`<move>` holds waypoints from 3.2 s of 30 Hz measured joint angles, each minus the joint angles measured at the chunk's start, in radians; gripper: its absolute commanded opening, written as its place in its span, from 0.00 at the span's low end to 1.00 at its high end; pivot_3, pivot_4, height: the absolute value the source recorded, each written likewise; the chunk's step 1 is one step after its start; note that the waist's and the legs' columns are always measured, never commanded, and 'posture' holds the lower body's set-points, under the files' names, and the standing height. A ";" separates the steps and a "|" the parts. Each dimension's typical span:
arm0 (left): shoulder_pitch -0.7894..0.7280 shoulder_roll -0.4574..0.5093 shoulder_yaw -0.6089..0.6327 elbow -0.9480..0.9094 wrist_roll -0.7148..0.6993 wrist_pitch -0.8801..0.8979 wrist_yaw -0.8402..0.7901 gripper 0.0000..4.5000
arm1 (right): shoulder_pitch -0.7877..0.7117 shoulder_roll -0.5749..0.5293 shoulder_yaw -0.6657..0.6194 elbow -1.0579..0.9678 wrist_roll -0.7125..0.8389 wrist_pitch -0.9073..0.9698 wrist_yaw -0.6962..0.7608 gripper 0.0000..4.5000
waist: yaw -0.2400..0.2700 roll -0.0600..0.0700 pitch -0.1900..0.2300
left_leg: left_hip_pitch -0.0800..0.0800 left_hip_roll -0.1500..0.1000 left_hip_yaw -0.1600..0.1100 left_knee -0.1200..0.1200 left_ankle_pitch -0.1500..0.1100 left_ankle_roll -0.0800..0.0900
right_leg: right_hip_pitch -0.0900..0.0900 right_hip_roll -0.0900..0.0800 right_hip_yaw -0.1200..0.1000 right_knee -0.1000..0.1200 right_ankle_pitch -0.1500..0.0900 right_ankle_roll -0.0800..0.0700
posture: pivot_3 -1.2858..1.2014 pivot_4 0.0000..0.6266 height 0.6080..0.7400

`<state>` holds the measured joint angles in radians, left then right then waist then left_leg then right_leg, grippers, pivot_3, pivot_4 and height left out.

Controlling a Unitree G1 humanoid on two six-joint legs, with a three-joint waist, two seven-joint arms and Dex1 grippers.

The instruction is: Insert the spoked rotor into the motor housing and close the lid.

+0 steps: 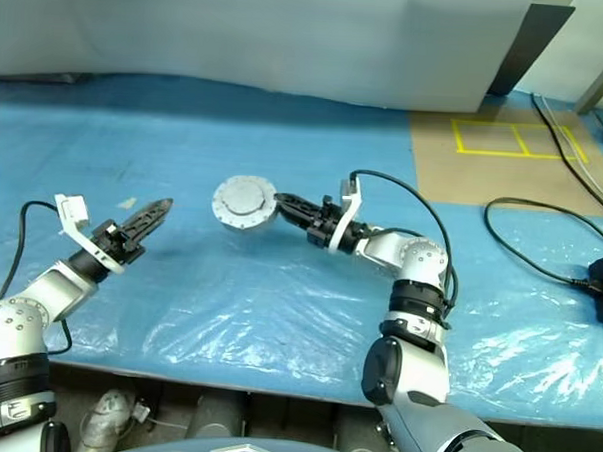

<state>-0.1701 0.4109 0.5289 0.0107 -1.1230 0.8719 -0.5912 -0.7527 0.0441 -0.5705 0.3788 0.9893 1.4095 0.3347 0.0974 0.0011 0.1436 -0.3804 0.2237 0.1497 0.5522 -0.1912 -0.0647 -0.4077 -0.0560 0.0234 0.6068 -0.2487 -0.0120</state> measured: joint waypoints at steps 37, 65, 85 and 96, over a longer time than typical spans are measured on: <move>-0.101 -0.228 -0.194 -0.061 -0.227 0.023 0.180 0.99 | -0.040 -0.038 0.028 -0.009 0.093 0.050 -0.090 0.25 | -0.002 -0.004 0.002 | 0.001 0.000 -0.002 0.011 0.000 0.000 | 0.002 -0.001 0.000 0.009 0.001 0.002 | 0.52 0.24 1.00; -0.096 -0.223 -0.217 -0.016 -0.172 -0.003 0.149 0.58 | -0.022 -0.037 0.075 -0.057 0.078 0.023 -0.103 0.33 | -0.001 -0.005 0.003 | 0.001 0.000 -0.002 0.013 0.000 0.000 | 0.002 -0.001 0.000 0.011 0.001 0.002 | 0.52 0.24 1.00; -0.236 -0.131 -0.041 0.162 -0.068 -0.151 0.213 0.58 | -0.037 -0.033 0.063 -0.016 0.111 -0.004 -0.111 0.69 | -0.001 -0.006 0.004 | 0.000 0.000 -0.003 0.014 0.000 0.000 | 0.001 0.000 0.000 0.012 0.001 0.002 | 0.52 0.24 1.00; -0.326 -0.018 -0.083 0.511 0.380 -0.497 0.236 0.58 | 0.056 -0.110 0.187 -0.079 -0.010 -0.150 -0.030 0.69 | 0.009 -0.012 0.005 | 0.000 0.000 -0.005 0.016 0.000 0.000 | 0.004 -0.002 -0.002 0.013 0.001 0.002 | 0.52 0.24 1.00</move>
<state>-0.4961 0.3928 0.4455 0.5217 -0.7427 0.3753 -0.3551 -0.6968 -0.0658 -0.3831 0.2996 0.9797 1.2599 0.3046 0.1061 -0.0107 0.1487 -0.3801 0.2237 0.1451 0.5681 -0.1910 -0.0643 -0.4038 -0.0580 0.0216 0.6194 -0.2477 -0.0102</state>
